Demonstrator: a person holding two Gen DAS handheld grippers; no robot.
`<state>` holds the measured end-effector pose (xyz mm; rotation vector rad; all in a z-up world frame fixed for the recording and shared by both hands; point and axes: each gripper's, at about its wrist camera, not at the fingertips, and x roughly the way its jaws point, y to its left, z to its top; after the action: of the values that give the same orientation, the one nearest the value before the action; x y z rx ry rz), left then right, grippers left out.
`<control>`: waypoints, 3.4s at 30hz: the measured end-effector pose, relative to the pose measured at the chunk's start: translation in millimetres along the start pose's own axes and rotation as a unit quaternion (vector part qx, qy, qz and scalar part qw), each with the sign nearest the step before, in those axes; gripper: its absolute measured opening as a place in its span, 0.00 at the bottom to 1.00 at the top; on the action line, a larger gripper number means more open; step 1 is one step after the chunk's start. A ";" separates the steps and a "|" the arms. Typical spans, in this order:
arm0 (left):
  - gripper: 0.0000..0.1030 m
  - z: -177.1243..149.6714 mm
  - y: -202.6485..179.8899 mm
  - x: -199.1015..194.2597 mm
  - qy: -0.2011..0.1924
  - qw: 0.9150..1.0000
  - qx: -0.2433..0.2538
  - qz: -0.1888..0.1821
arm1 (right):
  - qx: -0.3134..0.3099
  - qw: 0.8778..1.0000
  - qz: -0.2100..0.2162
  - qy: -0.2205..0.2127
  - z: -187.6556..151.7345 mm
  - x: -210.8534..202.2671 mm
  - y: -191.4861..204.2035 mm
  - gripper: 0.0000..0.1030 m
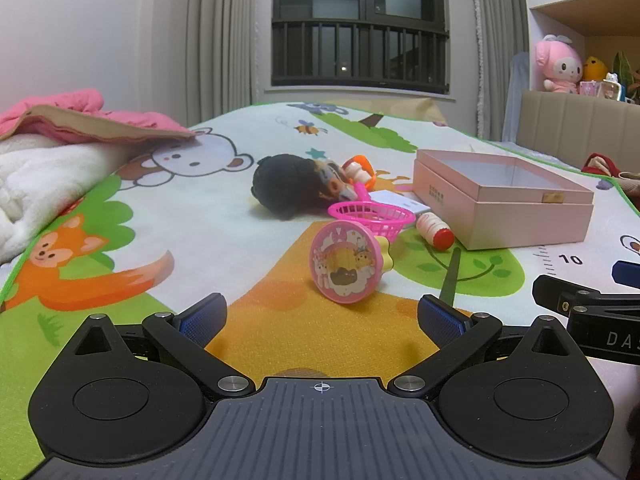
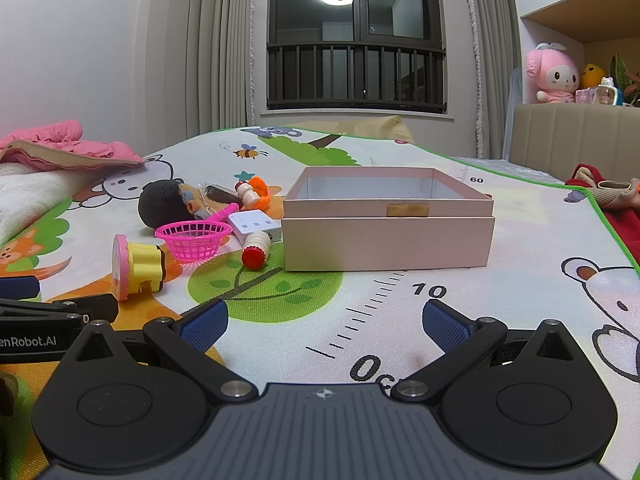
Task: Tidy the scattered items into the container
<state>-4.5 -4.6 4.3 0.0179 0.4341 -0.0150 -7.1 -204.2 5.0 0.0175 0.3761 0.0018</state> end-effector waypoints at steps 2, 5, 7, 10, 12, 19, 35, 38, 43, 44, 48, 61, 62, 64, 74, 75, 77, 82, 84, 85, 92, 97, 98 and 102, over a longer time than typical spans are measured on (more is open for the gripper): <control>1.00 0.1 -0.2 0.2 0.001 1.000 0.002 0.001 | 0.000 1.000 0.000 0.001 0.1 -0.4 0.6 1.00; 1.00 0.0 -0.9 1.4 0.005 1.000 0.004 0.002 | -0.001 1.000 0.000 0.005 -1.0 -2.0 -0.3 1.00; 1.00 -0.3 -1.4 2.1 0.006 1.000 0.005 0.003 | -0.001 1.000 -0.001 0.006 -0.9 0.2 -2.4 1.00; 1.00 0.0 -2.6 3.0 0.010 1.000 0.009 0.004 | -0.003 1.000 -0.002 0.008 -1.5 1.3 -1.4 1.00; 1.00 1.1 -3.3 5.1 0.016 1.000 0.012 0.000 | -0.004 1.000 -0.004 0.011 -1.1 2.3 -1.0 1.00; 1.00 13.9 -2.6 11.4 0.004 0.999 0.026 -0.044 | -0.006 1.000 -0.008 0.008 -3.3 2.0 1.4 1.00; 0.96 41.0 -8.1 69.8 0.059 0.995 0.060 -0.046 | 0.018 1.000 0.007 0.022 -4.2 7.4 -5.9 1.00; 0.72 39.9 -10.5 72.3 0.060 0.995 0.064 -0.051 | 0.026 0.998 0.017 0.048 -3.2 14.8 -8.2 1.00; 0.66 39.9 -12.3 75.6 0.060 0.994 0.063 -0.059 | 0.042 0.995 0.026 0.092 -1.7 27.3 -12.6 1.00; 0.66 40.4 -11.1 73.7 0.057 0.995 0.061 -0.061 | 0.037 0.994 0.024 0.099 -1.5 29.0 -11.4 1.00; 0.65 39.9 -0.1 51.0 0.036 0.994 0.076 -0.066 | -0.012 0.992 0.018 0.125 -0.6 32.8 -1.7 1.00; 0.85 4.4 47.9 9.6 0.034 0.994 0.078 -0.073 | -0.018 0.978 0.052 0.199 12.5 43.0 -10.7 1.00; 0.94 4.1 51.8 10.1 0.032 0.994 0.065 -0.076 | -0.028 0.978 0.047 0.201 12.0 43.3 -7.6 1.00; 0.94 4.1 59.4 10.2 0.029 0.995 0.042 -0.087 | -0.034 0.978 0.037 0.202 11.8 44.1 -3.3 1.00; 1.00 -2.0 75.5 18.5 0.064 0.993 -0.016 -0.098 | -0.101 0.988 0.069 0.093 67.6 55.9 61.5 1.00; 1.00 -2.6 71.9 17.1 0.062 0.994 -0.007 -0.090 | -0.108 0.987 0.081 0.091 73.2 64.8 71.4 1.00; 1.00 -3.3 64.6 14.6 0.057 0.996 0.013 -0.070 | -0.117 0.984 0.099 0.088 80.8 85.4 89.4 1.00; 1.00 -3.9 65.7 11.0 0.050 0.996 0.010 -0.067 | -0.124 0.981 0.105 0.110 87.4 140.4 115.1 1.00; 1.00 -3.5 68.9 11.1 0.051 0.996 0.000 -0.070 | -0.114 0.979 0.111 0.128 87.8 156.3 116.0 1.00; 1.00 -3.3 69.8 11.1 0.051 0.996 -0.002 -0.072 | -0.108 0.978 0.114 0.138 87.1 163.6 115.8 1.00; 1.00 -2.9 68.6 9.6 0.048 0.997 -0.001 -0.066 | -0.079 0.979 0.114 0.152 82.2 159.7 104.1 0.79; 1.00 -1.9 65.9 10.8 0.051 0.997 0.006 -0.061 | -0.107 0.981 0.130 0.095 84.6 84.2 87.7 0.79; 1.00 -1.8 65.3 10.3 0.050 0.997 0.008 -0.060 | -0.116 0.982 0.129 0.081 83.0 67.4 82.6 0.79; 1.00 4.1 60.0 8.9 0.054 0.996 0.017 -0.070 | -0.127 0.985 0.106 0.051 65.6 9.9 48.8 0.79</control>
<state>6.4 55.2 5.1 0.0226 0.5419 -0.1611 26.3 -156.4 63.3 -0.1946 0.4720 0.2614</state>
